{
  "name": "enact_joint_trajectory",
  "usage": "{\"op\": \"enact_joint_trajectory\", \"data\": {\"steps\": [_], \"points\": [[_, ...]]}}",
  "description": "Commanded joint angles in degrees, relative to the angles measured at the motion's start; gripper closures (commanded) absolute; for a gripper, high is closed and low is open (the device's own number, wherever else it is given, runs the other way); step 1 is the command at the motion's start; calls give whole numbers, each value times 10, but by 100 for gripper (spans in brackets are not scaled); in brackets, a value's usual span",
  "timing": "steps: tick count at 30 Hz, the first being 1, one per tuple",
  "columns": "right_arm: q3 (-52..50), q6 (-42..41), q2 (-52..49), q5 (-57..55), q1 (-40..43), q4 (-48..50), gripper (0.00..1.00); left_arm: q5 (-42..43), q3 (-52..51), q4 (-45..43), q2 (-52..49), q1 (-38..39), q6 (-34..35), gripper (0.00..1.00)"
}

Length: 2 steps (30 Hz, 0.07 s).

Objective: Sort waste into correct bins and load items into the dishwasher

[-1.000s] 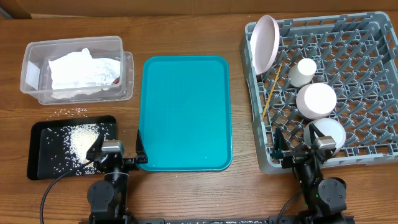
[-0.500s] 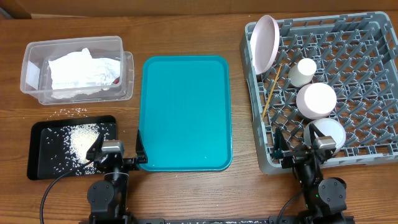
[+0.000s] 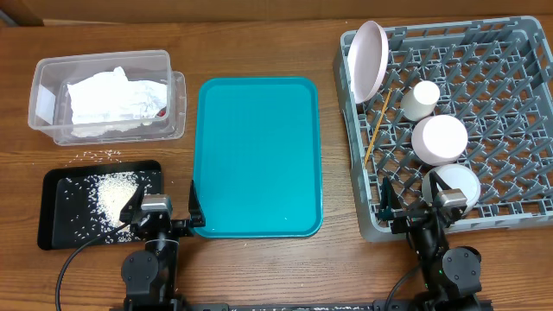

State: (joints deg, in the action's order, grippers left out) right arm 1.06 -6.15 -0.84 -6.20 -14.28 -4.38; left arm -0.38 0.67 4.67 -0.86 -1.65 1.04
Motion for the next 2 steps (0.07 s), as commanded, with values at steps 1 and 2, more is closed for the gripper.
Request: {"op": "enact_joint_trajectory", "data": {"steps": [1, 2], "points": [[-6, 2, 7, 3, 2, 2, 0, 4, -4, -2, 7, -3, -13, 0], [-6, 2, 7, 3, 2, 2, 0, 4, -4, -2, 7, -3, -13, 0]]}}
